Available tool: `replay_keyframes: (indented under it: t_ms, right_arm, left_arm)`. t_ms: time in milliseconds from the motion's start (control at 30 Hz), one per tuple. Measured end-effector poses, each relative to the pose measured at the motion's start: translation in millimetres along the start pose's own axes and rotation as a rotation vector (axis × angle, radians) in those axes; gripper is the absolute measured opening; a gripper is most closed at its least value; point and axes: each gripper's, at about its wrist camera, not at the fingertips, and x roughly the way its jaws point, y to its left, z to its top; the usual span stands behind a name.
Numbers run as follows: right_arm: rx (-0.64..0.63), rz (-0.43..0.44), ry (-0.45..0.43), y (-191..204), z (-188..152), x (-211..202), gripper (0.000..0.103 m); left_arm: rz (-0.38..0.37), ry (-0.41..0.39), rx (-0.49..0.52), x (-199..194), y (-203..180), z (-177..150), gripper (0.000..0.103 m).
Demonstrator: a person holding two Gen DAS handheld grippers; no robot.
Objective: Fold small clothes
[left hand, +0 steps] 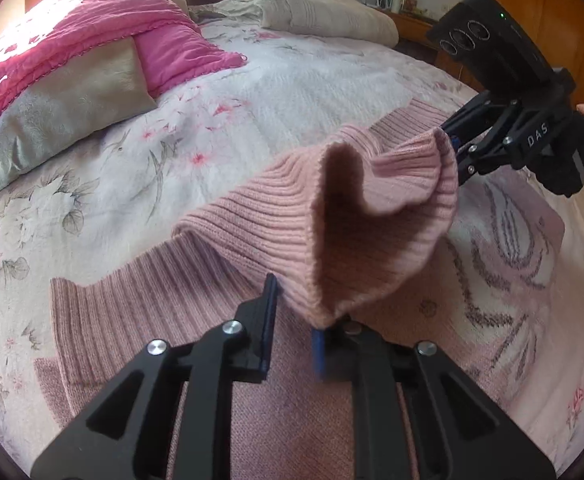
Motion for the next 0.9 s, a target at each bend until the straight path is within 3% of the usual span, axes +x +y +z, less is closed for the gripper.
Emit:
replay_keyframes:
  t_ms: [133,267,433,500,600,733,900]
  right_arm:
    - [0.055,0.076,-0.090,4,0,-36,0.039]
    - [0.080,0.096,-0.163,16,35,-46,0.043]
    - [0.145,0.026,-0.121,11,74,-6,0.043]
    - [0.162,-0.009,-0.074,8,75,11,0.042]
    - [0.161,-0.029,-0.035,9,59,21,0.042]
    - [0.144,-0.069,0.000,9,34,21,0.042]
    - [0.164,-0.065,-0.008,1,14,25,0.041]
  left_arm:
    - [0.005,0.014,0.016,-7,-5,-12,0.021]
    - [-0.019,0.005,-0.044,-19,1,-11,0.021]
    - [-0.068,-0.149,-0.289,-52,33,22,0.024]
    - [-0.057,-0.176,-0.327,-50,37,43,0.028]
    - [-0.088,-0.092,-0.353,-18,34,64,0.032]
    - [-0.070,0.039,-0.307,24,20,54,0.030]
    - [-0.035,0.087,-0.267,32,13,34,0.033]
